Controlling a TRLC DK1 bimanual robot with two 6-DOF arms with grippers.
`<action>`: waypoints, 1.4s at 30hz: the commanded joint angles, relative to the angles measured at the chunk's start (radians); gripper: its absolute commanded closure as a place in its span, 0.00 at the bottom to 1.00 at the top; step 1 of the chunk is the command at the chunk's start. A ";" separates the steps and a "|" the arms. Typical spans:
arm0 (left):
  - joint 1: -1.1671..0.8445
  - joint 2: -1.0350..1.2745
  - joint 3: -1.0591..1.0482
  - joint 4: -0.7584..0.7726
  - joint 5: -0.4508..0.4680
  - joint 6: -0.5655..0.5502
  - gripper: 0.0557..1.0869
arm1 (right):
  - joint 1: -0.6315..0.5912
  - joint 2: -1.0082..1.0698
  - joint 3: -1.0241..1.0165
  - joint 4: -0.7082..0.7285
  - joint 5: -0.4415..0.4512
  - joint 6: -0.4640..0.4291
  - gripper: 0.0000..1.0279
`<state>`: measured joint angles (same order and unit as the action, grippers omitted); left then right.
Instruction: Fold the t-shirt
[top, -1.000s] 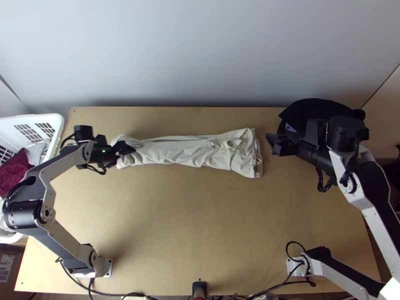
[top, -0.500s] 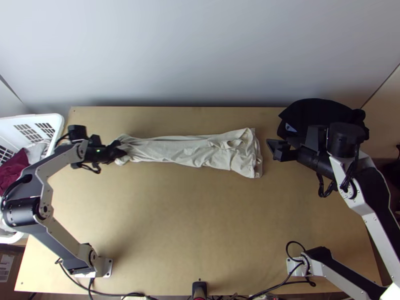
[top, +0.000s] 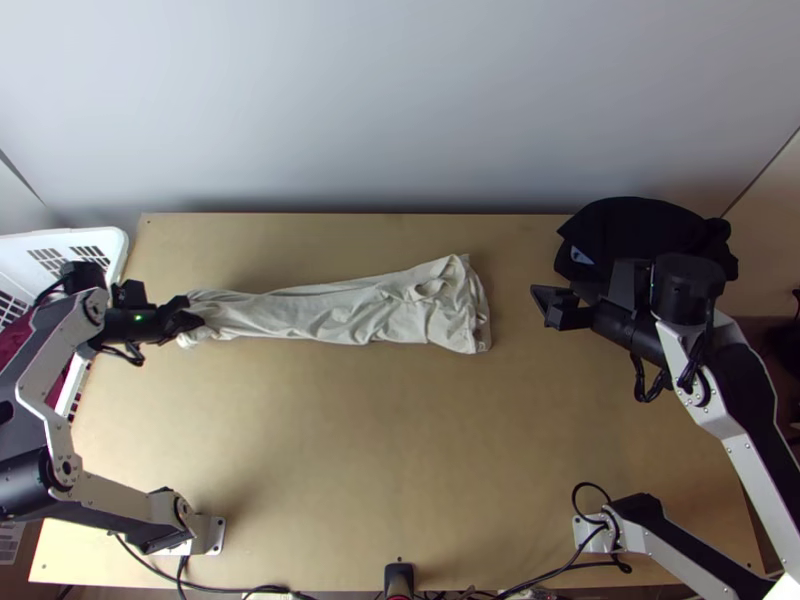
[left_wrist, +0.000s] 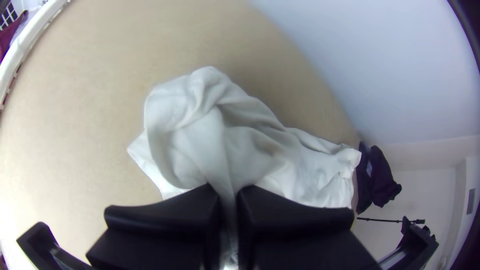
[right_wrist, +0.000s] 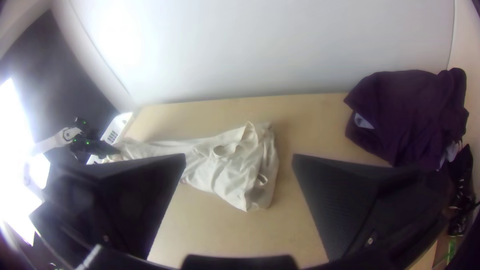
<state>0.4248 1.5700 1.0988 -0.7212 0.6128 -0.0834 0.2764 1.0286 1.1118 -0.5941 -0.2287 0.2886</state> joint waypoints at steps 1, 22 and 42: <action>0.045 -0.044 0.010 -0.069 -0.002 0.089 0.97 | 0.004 -0.030 -0.041 0.010 0.002 0.003 0.04; -0.572 0.094 0.406 -0.089 -0.183 -0.199 0.97 | 0.012 -0.104 -0.165 0.066 0.002 0.007 0.04; -0.971 0.470 0.849 -0.087 -0.283 -0.332 0.97 | -0.009 -0.170 -0.356 0.137 0.002 0.034 0.04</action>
<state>-0.4488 1.9076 1.7893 -0.8093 0.3454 -0.3862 0.2798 0.8875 0.8223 -0.4671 -0.2276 0.3180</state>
